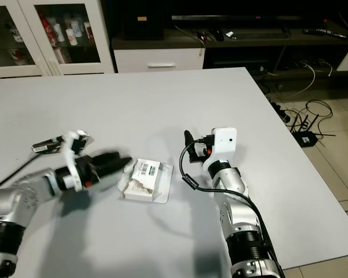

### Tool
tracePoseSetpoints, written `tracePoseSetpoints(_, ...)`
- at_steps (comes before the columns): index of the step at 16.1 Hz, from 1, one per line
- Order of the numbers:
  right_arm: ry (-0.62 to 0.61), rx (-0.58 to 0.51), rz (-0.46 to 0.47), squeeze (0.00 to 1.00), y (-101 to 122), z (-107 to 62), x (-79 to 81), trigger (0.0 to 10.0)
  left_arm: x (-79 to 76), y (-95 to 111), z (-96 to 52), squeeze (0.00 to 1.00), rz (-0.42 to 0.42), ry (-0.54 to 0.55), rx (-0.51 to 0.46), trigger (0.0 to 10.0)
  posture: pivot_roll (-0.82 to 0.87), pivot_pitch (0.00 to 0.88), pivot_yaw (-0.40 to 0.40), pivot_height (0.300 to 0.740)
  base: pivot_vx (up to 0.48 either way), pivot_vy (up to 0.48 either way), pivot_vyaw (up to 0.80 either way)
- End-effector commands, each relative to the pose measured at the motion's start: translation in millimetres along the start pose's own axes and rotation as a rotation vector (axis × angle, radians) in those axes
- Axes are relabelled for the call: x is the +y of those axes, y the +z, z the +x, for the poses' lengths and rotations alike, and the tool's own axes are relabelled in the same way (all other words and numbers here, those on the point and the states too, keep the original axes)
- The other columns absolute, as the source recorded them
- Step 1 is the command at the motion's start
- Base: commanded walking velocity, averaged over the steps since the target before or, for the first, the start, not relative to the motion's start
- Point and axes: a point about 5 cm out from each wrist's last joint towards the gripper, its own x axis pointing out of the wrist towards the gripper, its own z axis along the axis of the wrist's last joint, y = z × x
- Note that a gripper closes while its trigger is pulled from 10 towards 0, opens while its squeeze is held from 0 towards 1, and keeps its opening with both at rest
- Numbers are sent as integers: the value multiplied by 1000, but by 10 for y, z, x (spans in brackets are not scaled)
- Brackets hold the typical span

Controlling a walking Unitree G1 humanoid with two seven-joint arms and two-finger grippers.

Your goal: Picking trash to rubbish bin

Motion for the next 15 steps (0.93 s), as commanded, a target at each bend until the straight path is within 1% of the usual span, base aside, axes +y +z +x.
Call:
tracePoseSetpoints(1,7,9,-9,0,11,-6,-14,10000,-14,98,27,0,41,-18,5,10000,-17,59,-9,740,0,0,0)
tracePoseSetpoints(5,18,11,-6,0,7,-5,6,10000,40,39,81,0,42,-26,70,10000,-17,60,-10,740,0,0,0)
tracePoseSetpoints(7,22,13,-6,0,6,-4,8,10000,40,32,99,0,38,-37,75,10000,-16,59,-10,740,0,0,0)
tracePoseSetpoints(13,34,14,-6,0,7,-6,18,10000,8,-58,217,0,8,-94,120,10000,-24,44,-5,740,0,0,0)
tracePoseSetpoints(15,40,15,-5,0,3,-4,34,10000,-19,-68,260,0,13,-123,141,10000,-23,36,-4,740,0,0,0)
